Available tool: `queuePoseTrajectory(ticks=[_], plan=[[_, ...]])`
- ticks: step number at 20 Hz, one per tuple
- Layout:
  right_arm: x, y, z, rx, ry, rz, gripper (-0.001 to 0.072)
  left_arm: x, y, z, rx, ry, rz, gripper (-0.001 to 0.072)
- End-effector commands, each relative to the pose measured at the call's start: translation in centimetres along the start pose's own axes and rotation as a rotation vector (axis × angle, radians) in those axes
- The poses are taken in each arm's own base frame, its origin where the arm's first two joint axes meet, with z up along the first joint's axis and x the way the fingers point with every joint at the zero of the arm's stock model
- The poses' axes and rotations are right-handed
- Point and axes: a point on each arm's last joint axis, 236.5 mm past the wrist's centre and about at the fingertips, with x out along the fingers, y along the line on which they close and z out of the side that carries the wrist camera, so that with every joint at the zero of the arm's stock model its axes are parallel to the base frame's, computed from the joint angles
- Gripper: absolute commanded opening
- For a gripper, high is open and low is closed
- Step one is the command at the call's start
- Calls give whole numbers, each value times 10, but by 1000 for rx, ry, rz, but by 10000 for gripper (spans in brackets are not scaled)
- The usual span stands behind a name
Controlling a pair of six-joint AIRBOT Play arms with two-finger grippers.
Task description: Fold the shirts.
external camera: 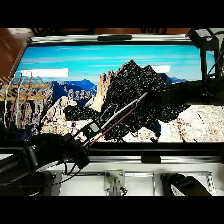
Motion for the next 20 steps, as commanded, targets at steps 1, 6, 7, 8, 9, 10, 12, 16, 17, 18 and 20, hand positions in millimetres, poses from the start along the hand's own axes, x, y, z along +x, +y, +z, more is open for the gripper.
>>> queuePoseTrajectory(ticks=[1, 6, 7, 8, 9, 10, 12, 16, 17, 18, 20], plan=[[-3, 18, 0, 6, 2, 75, 65, -9, 3, 1, -27, 3, -1, 46], [-4, 27, 19, 6, -82, 113, 64, -10, -30, 30, 206, -123, -127, 46], [-4, 27, 22, 1, -93, 113, 64, -10, -30, 29, 215, -120, -126, 47], [-4, 26, 22, -4, -93, 108, 64, -9, -29, 25, 237, -102, -124, 46], [-4, 23, 21, -6, -88, 97, 65, -8, -28, 16, 263, -67, -124, 46], [-4, 22, 19, -9, -81, 93, 64, -8, -27, 9, 286, -38, -122, 47], [-4, 26, 18, -8, -78, 108, 64, -7, -22, 12, 301, -48, -101, 46], [-9, 56, 19, -27, -83, 237, 65, 1, -25, 47, 184, -154, -153, 46], [-11, 61, 20, -34, -92, 260, 64, 4, -33, 55, 195, -176, -193, 46], [-12, 63, 22, -36, -100, 269, 64, 9, -39, 58, 217, -169, -220, 46], [-12, 65, 23, -34, -103, 277, 64, 23, -39, 64, 226, -134, -221, 45]])
